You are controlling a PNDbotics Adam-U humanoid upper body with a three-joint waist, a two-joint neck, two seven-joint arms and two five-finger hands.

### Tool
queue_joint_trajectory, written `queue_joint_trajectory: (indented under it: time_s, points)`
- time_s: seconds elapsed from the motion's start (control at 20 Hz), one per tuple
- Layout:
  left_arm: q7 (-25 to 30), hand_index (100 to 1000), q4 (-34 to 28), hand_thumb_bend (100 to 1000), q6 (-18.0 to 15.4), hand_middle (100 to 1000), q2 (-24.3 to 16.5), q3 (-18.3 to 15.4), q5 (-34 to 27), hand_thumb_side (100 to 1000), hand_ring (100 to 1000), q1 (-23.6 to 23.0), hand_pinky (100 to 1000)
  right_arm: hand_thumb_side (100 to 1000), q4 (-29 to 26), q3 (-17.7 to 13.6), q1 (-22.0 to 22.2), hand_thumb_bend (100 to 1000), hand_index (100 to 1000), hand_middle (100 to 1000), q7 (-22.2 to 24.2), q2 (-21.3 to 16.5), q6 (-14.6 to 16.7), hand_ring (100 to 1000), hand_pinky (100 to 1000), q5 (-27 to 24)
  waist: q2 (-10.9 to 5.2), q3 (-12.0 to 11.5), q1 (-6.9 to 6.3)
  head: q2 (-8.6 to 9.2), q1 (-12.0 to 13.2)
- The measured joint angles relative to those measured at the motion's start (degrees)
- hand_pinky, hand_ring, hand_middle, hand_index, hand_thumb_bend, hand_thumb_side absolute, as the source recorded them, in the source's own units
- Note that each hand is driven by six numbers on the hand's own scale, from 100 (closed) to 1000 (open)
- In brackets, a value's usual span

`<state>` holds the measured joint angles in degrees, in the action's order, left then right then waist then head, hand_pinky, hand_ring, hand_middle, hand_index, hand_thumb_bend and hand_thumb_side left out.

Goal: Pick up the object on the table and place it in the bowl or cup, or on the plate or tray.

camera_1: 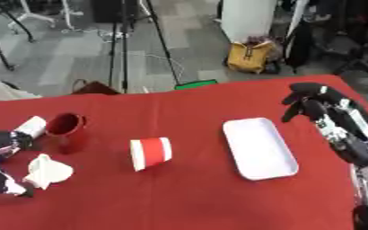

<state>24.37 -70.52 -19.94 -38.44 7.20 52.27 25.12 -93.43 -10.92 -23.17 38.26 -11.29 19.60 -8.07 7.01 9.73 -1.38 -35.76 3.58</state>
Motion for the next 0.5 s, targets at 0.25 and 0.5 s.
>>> queue_joint_trajectory:
  time_s: [0.25,0.5]
  points:
    - [0.25,835,1.85,888,-0.92,723,0.5,0.36,0.94,436,724,0.85,710,596,0.02,0.01,0.0,100,834,633,0.05,0.0,0.01,533,542,-0.01,0.0,0.13,-0.07,0.0,0.08]
    - [-1.43,838,2.88,889,-1.42,729,0.76,0.48,2.24,430,725,1.32,709,596,0.04,0.01,0.0,100,834,633,0.07,0.0,-0.01,533,542,-0.02,0.01,0.33,-0.08,0.0,0.11]
